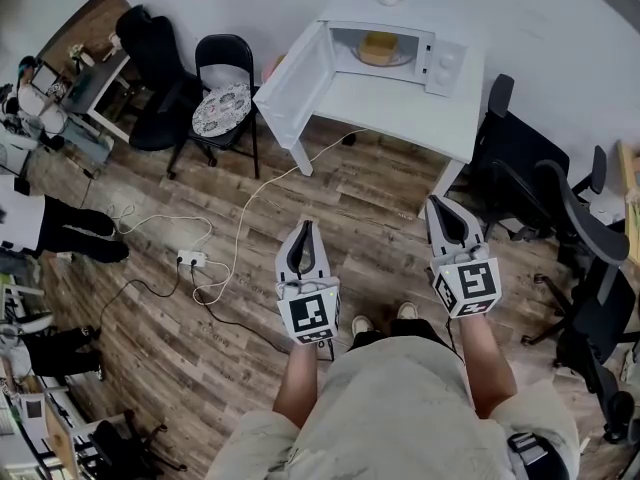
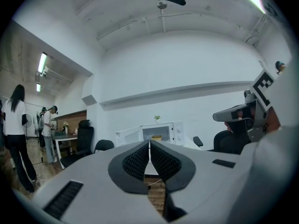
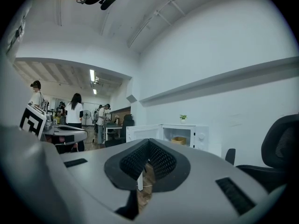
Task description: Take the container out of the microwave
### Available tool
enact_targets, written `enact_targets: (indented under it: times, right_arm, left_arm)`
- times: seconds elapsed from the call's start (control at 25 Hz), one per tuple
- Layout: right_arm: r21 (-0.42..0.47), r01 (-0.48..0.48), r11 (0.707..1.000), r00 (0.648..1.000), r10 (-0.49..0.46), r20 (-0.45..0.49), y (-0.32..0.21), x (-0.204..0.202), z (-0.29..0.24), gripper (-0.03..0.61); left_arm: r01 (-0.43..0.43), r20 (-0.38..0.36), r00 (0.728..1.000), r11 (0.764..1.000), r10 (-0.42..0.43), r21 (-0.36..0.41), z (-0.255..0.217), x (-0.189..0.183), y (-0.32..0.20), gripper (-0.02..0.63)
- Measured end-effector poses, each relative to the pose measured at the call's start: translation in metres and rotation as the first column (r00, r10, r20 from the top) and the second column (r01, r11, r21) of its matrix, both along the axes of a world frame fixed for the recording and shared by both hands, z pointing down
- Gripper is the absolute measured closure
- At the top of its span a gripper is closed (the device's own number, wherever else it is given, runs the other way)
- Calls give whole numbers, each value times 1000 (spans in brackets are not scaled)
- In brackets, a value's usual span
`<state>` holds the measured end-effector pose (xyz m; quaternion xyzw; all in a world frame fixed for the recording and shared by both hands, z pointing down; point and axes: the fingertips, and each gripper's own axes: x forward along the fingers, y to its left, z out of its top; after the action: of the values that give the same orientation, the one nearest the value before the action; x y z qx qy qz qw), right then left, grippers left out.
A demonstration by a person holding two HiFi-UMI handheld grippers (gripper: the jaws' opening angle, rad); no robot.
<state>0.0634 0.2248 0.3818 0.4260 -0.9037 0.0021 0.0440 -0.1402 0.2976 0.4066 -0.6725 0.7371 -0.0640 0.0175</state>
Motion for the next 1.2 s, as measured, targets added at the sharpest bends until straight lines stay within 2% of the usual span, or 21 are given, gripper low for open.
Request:
enact_targets:
  times: [0.12,0.28,0.52,1.2]
  right_arm:
    - [-1,0,1000,1000,0,-4,1,1,1,565]
    - [-4,5,1000,1000,-5,-4,0,2,3,565]
    - [-4,13,1000,1000,-13,-5,-2,5,4,565]
    - [-33,36,999,999,-35,26,-27,31,14,563]
  left_arm:
    - [-3,10,1000,1000,3,-1,0,1,0,598]
    - [-7,21,1000,1000,7,-18,3,4,-1,522]
    - [-21,28,999,999,22,-33,5,13,-4,469]
    - [-12,31,999,999,14,-43,6,42,-25,479]
